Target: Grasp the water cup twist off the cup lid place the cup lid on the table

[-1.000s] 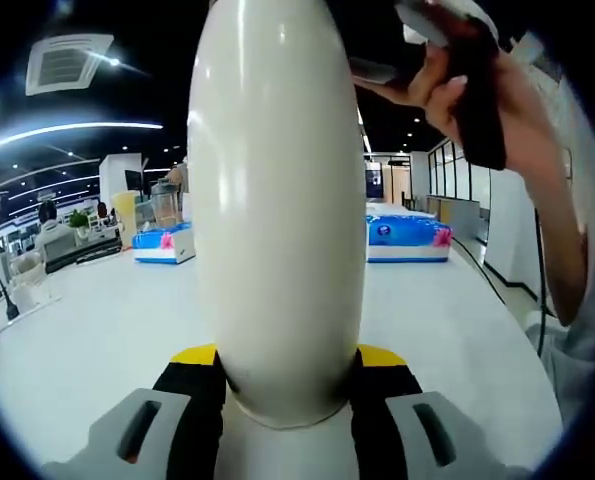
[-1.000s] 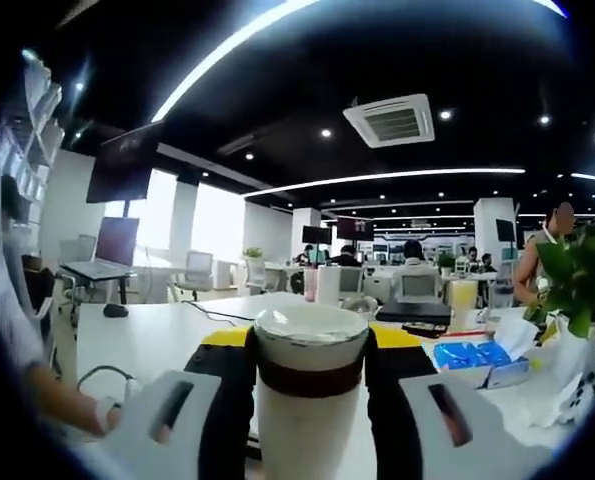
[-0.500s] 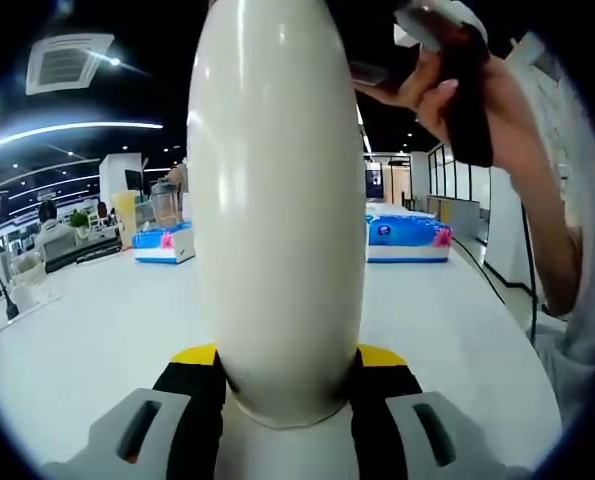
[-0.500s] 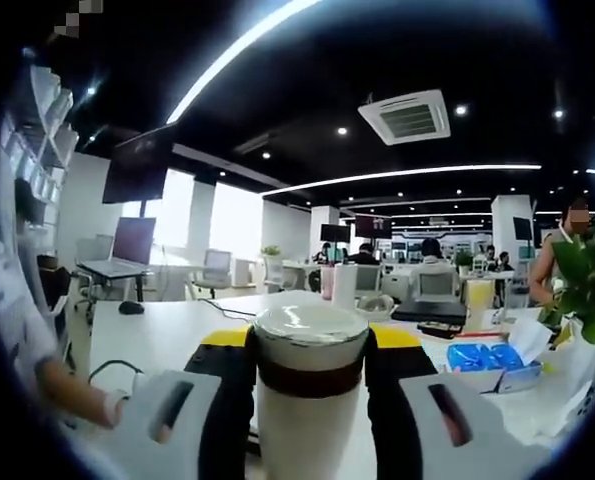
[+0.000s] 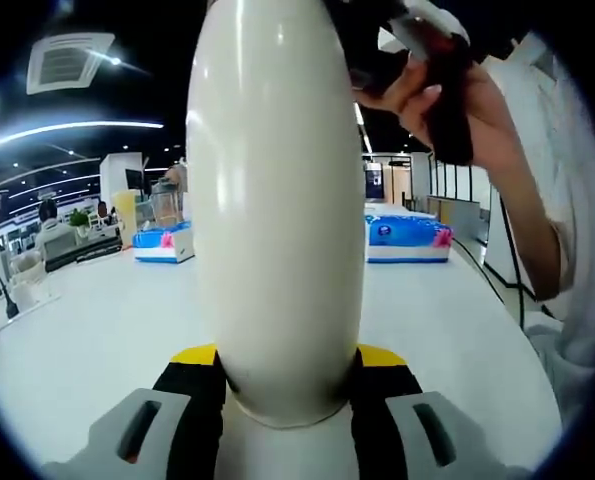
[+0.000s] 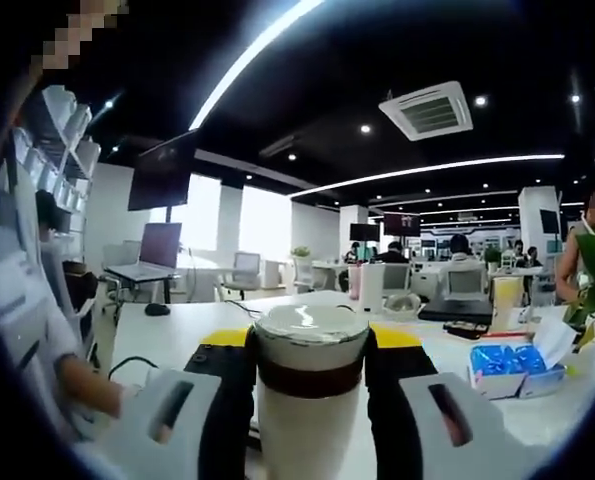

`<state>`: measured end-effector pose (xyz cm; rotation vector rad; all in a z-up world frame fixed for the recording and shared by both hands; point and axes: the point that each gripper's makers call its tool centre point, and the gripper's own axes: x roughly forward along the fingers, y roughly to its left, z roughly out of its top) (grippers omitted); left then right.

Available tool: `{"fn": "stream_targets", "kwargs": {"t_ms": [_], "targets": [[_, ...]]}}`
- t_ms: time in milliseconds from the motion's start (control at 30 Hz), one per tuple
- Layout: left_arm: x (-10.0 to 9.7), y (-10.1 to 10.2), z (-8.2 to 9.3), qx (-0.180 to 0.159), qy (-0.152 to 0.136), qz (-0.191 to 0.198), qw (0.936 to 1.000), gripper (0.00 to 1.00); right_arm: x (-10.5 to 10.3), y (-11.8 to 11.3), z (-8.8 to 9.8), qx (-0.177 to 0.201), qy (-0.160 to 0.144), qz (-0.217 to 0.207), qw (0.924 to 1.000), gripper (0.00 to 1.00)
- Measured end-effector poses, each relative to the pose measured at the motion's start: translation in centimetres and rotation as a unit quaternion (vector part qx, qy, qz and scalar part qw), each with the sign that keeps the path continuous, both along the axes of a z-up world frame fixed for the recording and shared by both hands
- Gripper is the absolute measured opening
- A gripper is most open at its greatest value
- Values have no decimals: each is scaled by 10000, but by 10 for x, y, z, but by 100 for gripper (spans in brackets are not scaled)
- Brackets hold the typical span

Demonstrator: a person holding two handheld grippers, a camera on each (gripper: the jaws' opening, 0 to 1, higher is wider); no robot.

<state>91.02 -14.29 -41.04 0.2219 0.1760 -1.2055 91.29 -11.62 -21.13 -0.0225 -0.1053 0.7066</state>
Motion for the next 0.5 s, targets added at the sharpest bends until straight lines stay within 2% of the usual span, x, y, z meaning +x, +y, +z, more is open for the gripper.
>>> {"fn": "stream_targets", "kwargs": {"t_ms": [167, 500], "targets": [[0, 0, 0, -2, 4, 6, 10000, 50, 1, 0, 0, 108, 91, 261, 9996, 45], [1, 0, 0, -3, 11, 15, 10000, 50, 1, 2, -1, 58, 75, 654, 9978, 45]]}}
